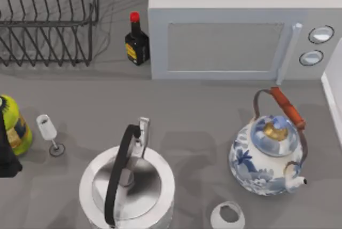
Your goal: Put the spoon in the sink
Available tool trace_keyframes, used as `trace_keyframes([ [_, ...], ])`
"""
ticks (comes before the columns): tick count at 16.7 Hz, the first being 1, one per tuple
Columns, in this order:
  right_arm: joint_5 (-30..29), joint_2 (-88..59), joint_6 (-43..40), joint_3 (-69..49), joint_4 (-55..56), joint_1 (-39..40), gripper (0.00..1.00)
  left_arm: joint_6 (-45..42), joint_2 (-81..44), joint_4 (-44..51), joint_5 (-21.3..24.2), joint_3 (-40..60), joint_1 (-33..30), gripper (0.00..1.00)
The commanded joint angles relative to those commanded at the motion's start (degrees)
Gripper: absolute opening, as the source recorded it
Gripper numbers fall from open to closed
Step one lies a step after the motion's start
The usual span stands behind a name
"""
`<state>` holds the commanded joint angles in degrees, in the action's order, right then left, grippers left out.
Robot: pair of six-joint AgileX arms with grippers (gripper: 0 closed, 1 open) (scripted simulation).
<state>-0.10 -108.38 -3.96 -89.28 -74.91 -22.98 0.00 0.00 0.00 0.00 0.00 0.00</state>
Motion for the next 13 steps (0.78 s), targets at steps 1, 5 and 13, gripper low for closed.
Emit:
trace_keyframes([
  [1, -0.1, -4.4, 1.3, -6.5, -2.1, 1.1, 0.0, 0.0, 0.0, 0.0, 0.0, 0.0, 0.0, 1.0],
  [5, -0.7, -21.7, 7.2, -34.7, -10.4, 5.5, 0.0, 0.0, 0.0, 0.0, 0.0, 0.0, 0.0, 1.0],
  [13, -1.8, -45.8, 17.2, -72.2, -21.0, 13.1, 0.0, 0.0, 0.0, 0.0, 0.0, 0.0, 0.0, 1.0],
])
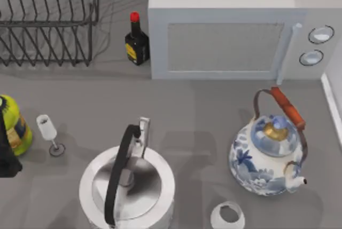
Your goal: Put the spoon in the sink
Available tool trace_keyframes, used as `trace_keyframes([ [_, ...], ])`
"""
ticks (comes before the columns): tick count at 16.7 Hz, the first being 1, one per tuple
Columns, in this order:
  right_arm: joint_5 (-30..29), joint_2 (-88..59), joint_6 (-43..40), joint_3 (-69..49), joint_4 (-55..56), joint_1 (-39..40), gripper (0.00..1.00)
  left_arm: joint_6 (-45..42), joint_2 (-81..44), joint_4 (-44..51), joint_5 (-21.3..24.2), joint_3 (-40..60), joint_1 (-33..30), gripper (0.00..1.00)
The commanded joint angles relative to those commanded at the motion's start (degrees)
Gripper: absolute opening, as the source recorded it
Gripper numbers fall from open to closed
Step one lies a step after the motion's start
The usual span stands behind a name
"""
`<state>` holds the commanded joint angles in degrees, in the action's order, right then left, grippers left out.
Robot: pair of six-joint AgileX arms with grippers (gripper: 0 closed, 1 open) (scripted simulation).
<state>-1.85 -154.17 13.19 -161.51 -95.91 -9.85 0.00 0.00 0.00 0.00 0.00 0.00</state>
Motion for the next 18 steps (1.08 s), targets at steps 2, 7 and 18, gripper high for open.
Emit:
trace_keyframes([
  [2, -0.2, -2.4, 1.2, -3.5, -1.0, 1.0, 0.0, 0.0, 0.0, 0.0, 0.0, 0.0, 0.0, 1.0],
  [7, -0.2, -3.2, 1.5, -4.7, -1.2, 1.3, 0.0, 0.0, 0.0, 0.0, 0.0, 0.0, 0.0, 1.0],
  [18, 0.0, 3.7, 1.5, 18.0, 13.6, 1.3, 0.0, 0.0, 0.0, 0.0, 0.0, 0.0, 0.0, 1.0],
])
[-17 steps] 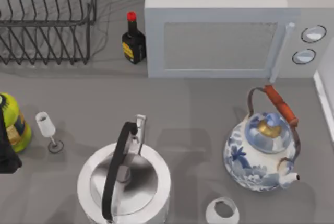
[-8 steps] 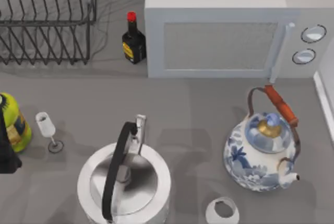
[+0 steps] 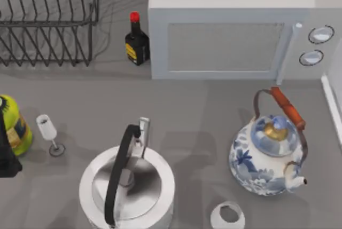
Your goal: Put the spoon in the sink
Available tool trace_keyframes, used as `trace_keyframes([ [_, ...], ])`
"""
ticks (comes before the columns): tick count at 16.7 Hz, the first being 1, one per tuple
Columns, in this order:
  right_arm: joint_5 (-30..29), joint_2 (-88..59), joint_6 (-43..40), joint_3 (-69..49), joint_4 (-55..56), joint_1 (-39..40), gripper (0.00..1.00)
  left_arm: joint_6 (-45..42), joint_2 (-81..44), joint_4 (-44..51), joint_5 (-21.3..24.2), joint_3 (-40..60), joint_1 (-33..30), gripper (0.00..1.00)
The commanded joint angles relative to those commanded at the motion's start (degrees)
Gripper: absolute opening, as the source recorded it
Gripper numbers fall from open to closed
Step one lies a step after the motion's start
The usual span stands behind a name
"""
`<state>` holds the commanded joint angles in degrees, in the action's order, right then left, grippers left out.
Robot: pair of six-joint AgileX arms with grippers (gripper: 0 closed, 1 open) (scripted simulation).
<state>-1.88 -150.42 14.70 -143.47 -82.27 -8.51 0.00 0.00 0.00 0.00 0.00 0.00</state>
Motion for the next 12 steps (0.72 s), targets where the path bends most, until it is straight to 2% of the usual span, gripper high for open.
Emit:
trace_keyframes([
  [7, -0.1, 1.4, 0.0, 4.0, 3.3, 0.0, 0.0, 0.0, 0.0, 0.0, 0.0, 0.0, 0.0, 1.0],
  [12, -0.1, 1.4, 0.0, 4.0, 3.3, 0.0, 0.38, 0.0, 0.0, 0.0, 0.0, 0.0, 0.0, 1.0],
])
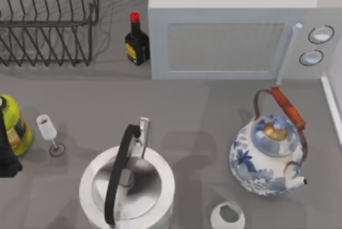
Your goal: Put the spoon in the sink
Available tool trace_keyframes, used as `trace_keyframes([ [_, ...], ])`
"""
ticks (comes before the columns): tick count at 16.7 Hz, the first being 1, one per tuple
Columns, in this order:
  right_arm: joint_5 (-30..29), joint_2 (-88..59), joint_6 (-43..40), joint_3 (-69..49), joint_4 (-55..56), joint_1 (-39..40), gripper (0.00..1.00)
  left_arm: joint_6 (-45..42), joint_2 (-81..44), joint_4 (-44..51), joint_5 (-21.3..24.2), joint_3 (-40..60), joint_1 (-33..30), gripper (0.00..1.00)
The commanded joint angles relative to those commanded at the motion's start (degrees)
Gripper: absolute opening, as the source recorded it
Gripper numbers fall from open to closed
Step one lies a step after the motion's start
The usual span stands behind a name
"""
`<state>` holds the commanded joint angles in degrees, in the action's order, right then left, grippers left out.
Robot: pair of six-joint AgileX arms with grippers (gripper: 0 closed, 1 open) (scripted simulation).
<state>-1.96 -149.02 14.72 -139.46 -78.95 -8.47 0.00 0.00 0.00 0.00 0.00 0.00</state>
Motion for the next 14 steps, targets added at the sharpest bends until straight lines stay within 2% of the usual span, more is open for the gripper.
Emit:
trace_keyframes([
  [8, 0.0, 0.0, 0.0, 0.0, 0.0, 0.0, 0.98, 0.0, 0.0, 0.0, 0.0, 0.0, 0.0, 1.0],
  [14, 0.0, 0.0, 0.0, 0.0, 0.0, 0.0, 1.0, 0.0, 0.0, 0.0, 0.0, 0.0, 0.0, 1.0],
])
